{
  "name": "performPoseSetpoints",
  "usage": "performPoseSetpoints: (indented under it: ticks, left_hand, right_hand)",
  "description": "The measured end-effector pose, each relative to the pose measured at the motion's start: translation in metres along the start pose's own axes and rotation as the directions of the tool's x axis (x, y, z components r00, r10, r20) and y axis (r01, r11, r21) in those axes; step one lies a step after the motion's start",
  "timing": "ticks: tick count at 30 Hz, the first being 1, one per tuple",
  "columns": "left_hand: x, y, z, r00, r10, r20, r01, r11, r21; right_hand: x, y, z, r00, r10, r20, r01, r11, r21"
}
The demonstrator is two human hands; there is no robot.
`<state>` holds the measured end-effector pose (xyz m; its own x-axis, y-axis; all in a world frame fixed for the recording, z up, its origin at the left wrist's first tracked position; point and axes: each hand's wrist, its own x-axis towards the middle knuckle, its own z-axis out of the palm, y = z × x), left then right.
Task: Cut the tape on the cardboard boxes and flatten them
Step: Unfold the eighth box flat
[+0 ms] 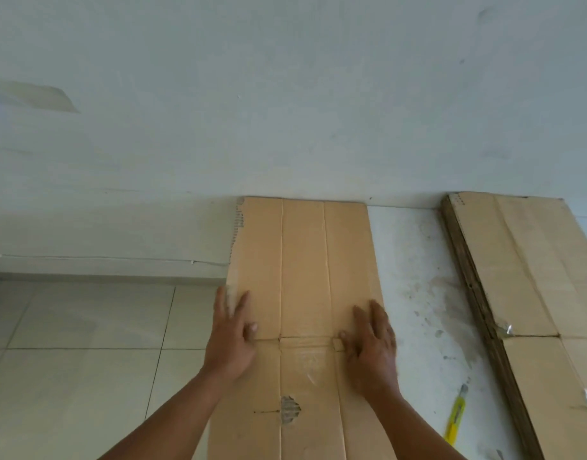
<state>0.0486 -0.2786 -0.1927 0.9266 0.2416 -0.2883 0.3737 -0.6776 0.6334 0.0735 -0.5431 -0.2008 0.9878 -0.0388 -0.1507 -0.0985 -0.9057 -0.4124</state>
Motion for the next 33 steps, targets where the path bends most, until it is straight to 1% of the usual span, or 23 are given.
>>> performPoseSetpoints:
  ticks: [1, 2, 3, 4, 7, 9, 11, 13, 14, 16, 18, 20, 24, 28, 33]
  left_hand:
    - [0.001, -0.002, -0.005, 0.996, -0.088, -0.011, 0.087, 0.993, -0.081]
    - [0.001, -0.003, -0.01, 0.98, -0.198, -0.013, 0.194, 0.971, -0.14]
    - [0.0, -0.003, -0.012, 0.959, -0.282, -0.01, 0.276, 0.946, -0.17]
    - [-0.001, -0.001, -0.011, 0.948, -0.318, -0.005, 0.312, 0.934, -0.175]
    - [-0.007, 0.009, -0.007, 0.924, -0.383, 0.005, 0.376, 0.903, -0.206]
    - [-0.007, 0.018, -0.011, 0.906, -0.424, -0.003, 0.414, 0.886, -0.208]
    - [-0.007, 0.028, -0.018, 0.908, -0.419, -0.02, 0.41, 0.896, -0.172]
    - [-0.011, 0.038, -0.026, 0.912, -0.407, -0.048, 0.397, 0.907, -0.144]
    - [-0.013, 0.043, -0.03, 0.918, -0.391, -0.068, 0.381, 0.916, -0.122]
    - [-0.015, 0.053, -0.038, 0.928, -0.361, -0.097, 0.353, 0.932, -0.084]
    - [-0.016, 0.069, -0.043, 0.929, -0.357, -0.096, 0.343, 0.929, -0.141]
    - [-0.021, 0.091, -0.044, 0.941, -0.331, -0.071, 0.308, 0.924, -0.226]
    - [-0.033, 0.142, -0.029, 0.976, -0.219, -0.012, 0.202, 0.919, -0.339]
    - [-0.042, 0.205, 0.007, 0.995, -0.095, 0.026, 0.098, 0.911, -0.401]
    - [-0.048, 0.287, 0.08, 0.996, -0.08, 0.042, 0.09, 0.894, -0.438]
  right_hand:
    - [-0.004, -0.003, -0.003, 0.989, 0.144, -0.012, -0.144, 0.989, -0.017]
    - [-0.008, -0.008, -0.008, 0.96, 0.279, -0.007, -0.279, 0.96, -0.032]
    - [-0.011, -0.014, -0.013, 0.929, 0.37, 0.007, -0.37, 0.928, -0.043]
    - [-0.011, -0.019, -0.019, 0.91, 0.414, 0.023, -0.412, 0.909, -0.054]
    - [-0.002, -0.029, -0.035, 0.885, 0.459, 0.078, -0.453, 0.887, -0.089]
    - [0.008, -0.025, -0.043, 0.86, 0.493, 0.131, -0.487, 0.87, -0.075]
    - [0.016, -0.019, -0.052, 0.86, 0.466, 0.21, -0.471, 0.882, -0.03]
    - [0.016, -0.018, -0.065, 0.886, 0.389, 0.252, -0.422, 0.902, 0.091]
    - [0.014, -0.02, -0.072, 0.906, 0.346, 0.243, -0.387, 0.91, 0.147]
    - [0.01, -0.025, -0.091, 0.942, 0.272, 0.196, -0.308, 0.932, 0.189]
    - [0.01, -0.024, -0.114, 0.96, 0.235, 0.15, -0.26, 0.949, 0.178]
    - [0.013, -0.014, -0.139, 0.966, 0.233, 0.112, -0.25, 0.952, 0.177]
    - [0.018, 0.025, -0.201, 0.96, 0.276, 0.039, -0.279, 0.943, 0.184]
    - [0.02, 0.081, -0.263, 0.951, 0.308, -0.008, -0.298, 0.927, 0.226]
    - [0.039, 0.176, -0.313, 0.95, 0.309, -0.055, -0.286, 0.924, 0.254]
